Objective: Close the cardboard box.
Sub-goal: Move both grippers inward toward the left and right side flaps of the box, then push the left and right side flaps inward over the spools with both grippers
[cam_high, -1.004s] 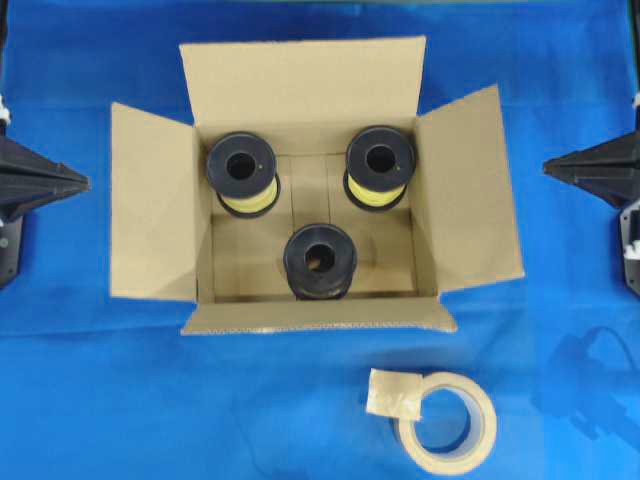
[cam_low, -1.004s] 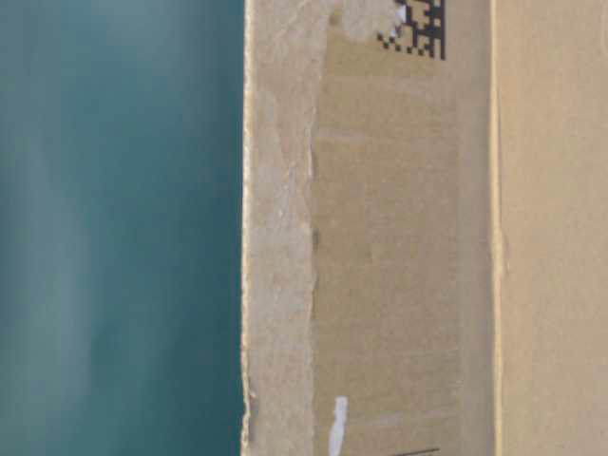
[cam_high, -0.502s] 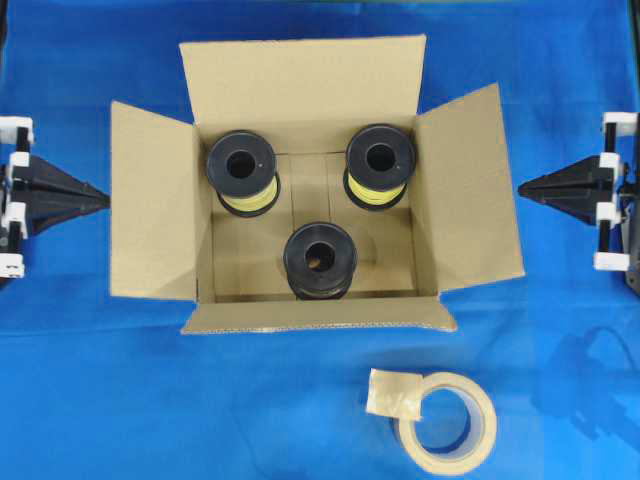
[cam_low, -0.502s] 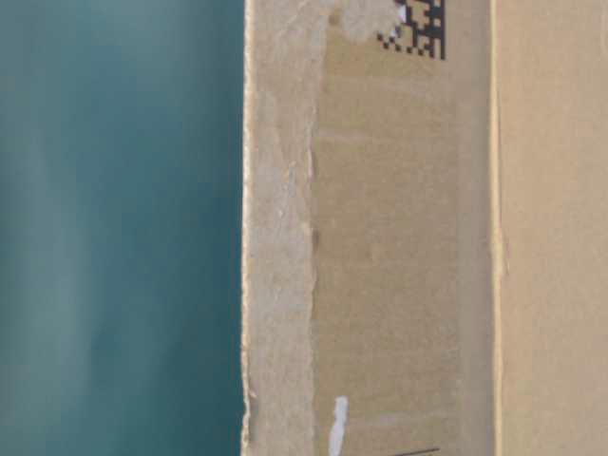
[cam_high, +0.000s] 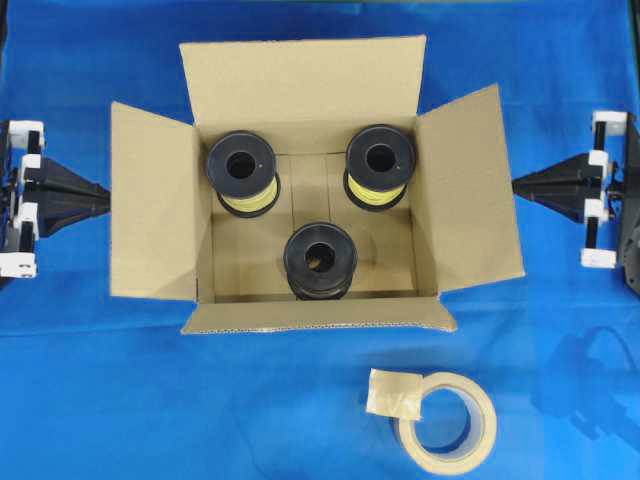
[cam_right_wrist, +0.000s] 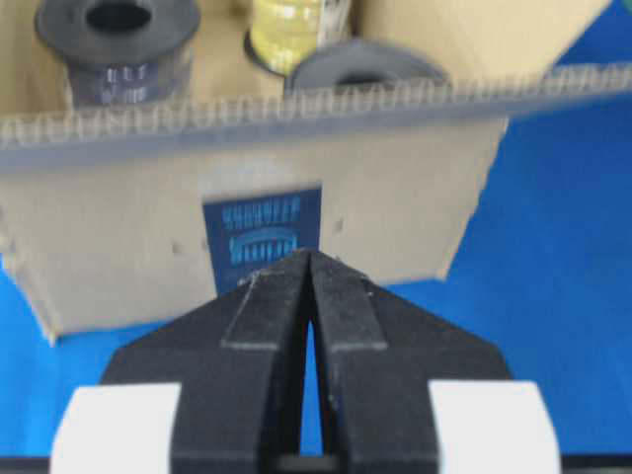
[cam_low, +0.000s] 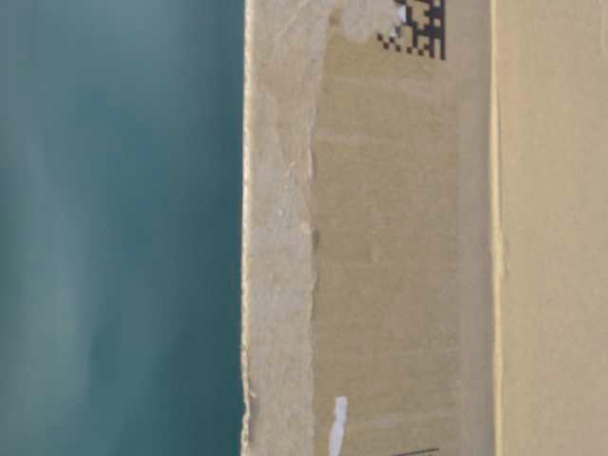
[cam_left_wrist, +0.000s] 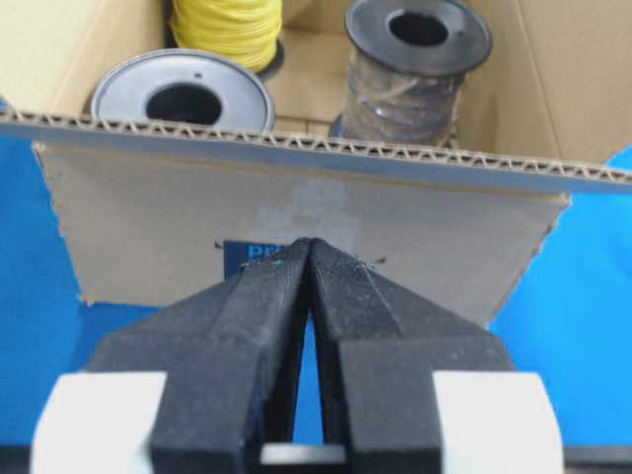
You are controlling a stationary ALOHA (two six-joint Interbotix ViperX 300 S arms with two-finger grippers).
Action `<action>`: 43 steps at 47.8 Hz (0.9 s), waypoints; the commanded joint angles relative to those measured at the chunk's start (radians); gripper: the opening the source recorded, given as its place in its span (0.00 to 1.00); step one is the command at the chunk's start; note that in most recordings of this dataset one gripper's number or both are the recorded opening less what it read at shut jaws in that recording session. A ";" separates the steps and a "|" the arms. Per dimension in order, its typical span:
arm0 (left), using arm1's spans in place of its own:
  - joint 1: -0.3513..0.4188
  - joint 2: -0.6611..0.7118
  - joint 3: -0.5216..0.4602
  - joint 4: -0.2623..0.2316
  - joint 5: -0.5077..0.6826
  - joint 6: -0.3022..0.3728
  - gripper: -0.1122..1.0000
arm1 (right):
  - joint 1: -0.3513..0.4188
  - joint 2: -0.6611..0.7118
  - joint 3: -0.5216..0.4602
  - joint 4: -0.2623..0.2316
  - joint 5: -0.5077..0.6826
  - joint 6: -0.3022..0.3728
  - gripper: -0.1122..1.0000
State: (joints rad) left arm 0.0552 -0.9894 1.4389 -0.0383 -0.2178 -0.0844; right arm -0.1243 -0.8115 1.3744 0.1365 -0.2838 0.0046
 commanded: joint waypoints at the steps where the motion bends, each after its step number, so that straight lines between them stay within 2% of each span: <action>1: 0.006 0.060 -0.038 -0.003 -0.048 0.000 0.10 | -0.002 0.054 -0.063 -0.002 -0.015 -0.006 0.10; 16: 0.012 0.287 -0.175 -0.003 -0.166 0.020 0.10 | 0.000 0.288 -0.253 -0.049 -0.048 -0.012 0.10; 30: 0.080 0.522 -0.334 -0.003 -0.172 0.018 0.10 | 0.000 0.456 -0.393 -0.055 -0.087 -0.012 0.10; 43: 0.098 0.747 -0.505 0.000 -0.160 0.029 0.10 | 0.003 0.601 -0.505 -0.054 -0.094 -0.011 0.10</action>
State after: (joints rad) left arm 0.1488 -0.2823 0.9910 -0.0399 -0.3743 -0.0583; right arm -0.1243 -0.2301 0.9158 0.0828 -0.3666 -0.0077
